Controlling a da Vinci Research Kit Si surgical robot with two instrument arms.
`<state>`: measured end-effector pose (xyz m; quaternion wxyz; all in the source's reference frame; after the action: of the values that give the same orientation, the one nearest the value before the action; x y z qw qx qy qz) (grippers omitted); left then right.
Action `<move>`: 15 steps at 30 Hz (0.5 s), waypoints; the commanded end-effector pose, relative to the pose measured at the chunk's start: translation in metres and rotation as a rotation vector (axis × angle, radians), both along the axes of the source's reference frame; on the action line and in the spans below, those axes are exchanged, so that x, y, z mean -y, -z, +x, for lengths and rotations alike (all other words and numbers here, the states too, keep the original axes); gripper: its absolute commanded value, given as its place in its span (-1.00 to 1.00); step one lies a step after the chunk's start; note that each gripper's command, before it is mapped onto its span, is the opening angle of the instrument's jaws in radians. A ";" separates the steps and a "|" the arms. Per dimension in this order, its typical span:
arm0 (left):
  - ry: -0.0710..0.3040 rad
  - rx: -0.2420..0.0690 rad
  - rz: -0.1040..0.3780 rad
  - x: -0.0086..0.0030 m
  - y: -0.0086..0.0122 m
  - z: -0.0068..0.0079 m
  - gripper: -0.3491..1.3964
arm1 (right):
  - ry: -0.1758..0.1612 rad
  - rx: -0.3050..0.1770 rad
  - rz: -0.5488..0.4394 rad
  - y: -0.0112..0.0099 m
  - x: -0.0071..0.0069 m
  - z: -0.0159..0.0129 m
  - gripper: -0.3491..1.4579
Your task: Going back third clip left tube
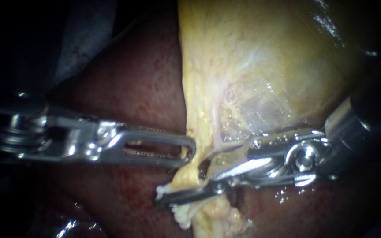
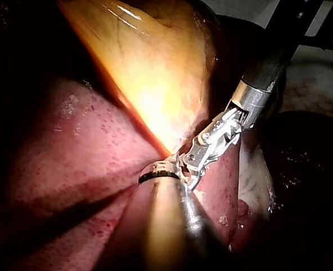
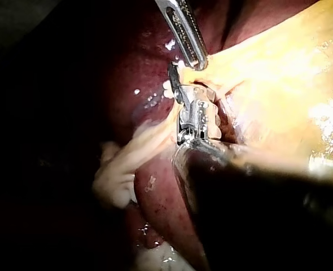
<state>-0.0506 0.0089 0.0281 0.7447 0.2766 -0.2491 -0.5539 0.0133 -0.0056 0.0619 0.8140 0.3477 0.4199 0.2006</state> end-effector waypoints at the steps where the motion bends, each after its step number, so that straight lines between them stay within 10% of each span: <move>1: 0.000 0.000 0.000 0.0000 0.0000 0.0000 -1.00 | 0.007 -0.007 -0.015 0.0000 -0.0001 0.0000 0.01; 15: 0.000 0.000 0.000 0.0000 0.0000 0.0000 -1.00 | 0.104 -0.091 -0.189 0.0003 0.0004 -0.0003 0.01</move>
<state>-0.0506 0.0089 0.0281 0.7447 0.2767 -0.2489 -0.5540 0.0130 -0.0061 0.0616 0.8325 0.2977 0.4574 0.0953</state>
